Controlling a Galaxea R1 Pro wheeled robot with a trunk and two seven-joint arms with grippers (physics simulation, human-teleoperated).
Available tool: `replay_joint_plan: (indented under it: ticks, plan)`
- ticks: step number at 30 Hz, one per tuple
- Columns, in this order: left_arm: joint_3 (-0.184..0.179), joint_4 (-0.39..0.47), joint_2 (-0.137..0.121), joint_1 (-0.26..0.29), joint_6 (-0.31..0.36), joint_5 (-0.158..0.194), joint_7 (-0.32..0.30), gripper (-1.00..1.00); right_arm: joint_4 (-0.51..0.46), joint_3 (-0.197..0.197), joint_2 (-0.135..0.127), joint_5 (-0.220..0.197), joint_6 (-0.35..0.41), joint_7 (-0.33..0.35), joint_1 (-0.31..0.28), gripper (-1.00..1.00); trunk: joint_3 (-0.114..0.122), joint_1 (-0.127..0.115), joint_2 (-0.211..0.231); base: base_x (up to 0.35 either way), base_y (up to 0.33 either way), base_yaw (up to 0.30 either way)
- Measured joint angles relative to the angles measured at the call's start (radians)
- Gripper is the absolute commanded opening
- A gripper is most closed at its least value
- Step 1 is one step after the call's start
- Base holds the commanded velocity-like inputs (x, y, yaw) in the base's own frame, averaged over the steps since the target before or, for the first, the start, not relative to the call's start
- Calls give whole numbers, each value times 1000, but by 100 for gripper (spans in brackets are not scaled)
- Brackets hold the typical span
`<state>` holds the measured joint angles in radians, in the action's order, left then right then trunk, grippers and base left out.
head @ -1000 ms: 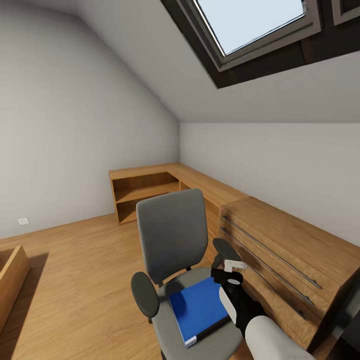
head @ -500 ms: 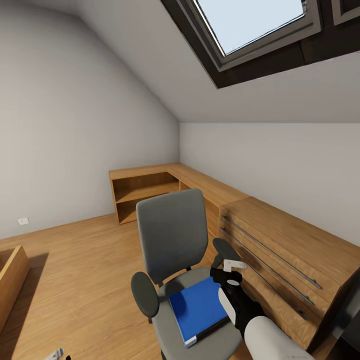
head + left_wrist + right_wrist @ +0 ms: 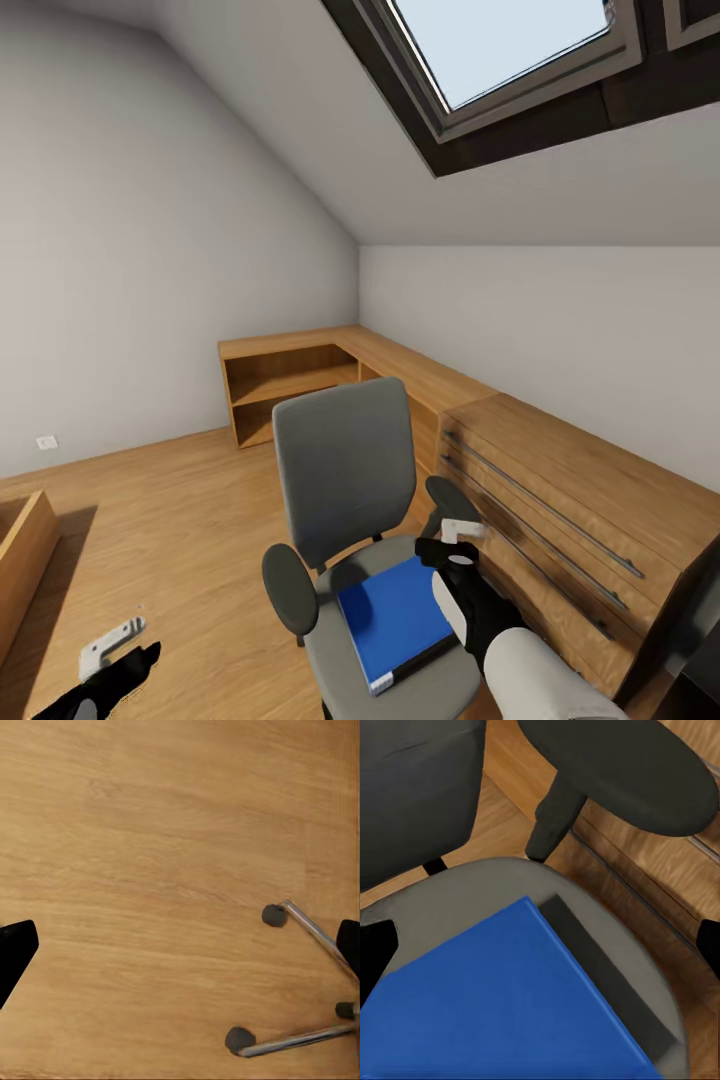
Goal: In the bedroom, organize the workspace by keeping the computer under the desk, ensuring the monitor is on the desk, placing the keyboard on the desk next to the monitor, placing the mouse on the desk next to the keyboard, moving the folder from the swivel chair onto the desk next to the mouse, stacking the notebook on top of the folder with the pen on top of the notebook, and positioning the swivel chair next to the desk.
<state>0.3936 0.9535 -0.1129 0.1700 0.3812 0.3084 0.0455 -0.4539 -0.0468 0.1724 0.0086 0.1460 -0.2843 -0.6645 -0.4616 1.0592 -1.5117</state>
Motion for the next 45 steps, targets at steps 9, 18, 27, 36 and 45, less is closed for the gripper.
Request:
replay_joint_plan:
  ticks: [9, 18, 27, 36, 45]
  plan:
    - [5, 303, 1, 0, 278, 108, 28, 100, -2, 1, 1, -3, 213, 105, -112, 100, 0, 0, 0, 0, 0, 0]
    - [70, 428, 63, 0, 281, 150, 38, 100, 1, -1, 1, 1, 214, 143, -119, 100, -9, 11, -21, 0, 0, 0]
    - [73, 428, 68, 0, 280, 147, 39, 100, 2, 1, 1, 4, 201, 144, -117, 100, -38, 46, -84, 0, 0, 0]
    - [73, 425, 69, 0, 280, 147, 39, 100, 2, -1, 1, 5, 187, 143, -116, 100, -66, 80, -147, 0, 0, 0]
    - [73, 424, 70, 0, 280, 147, 38, 100, 2, -1, 1, 5, 186, 143, -116, 100, -94, 115, -210, 0, 0, 0]
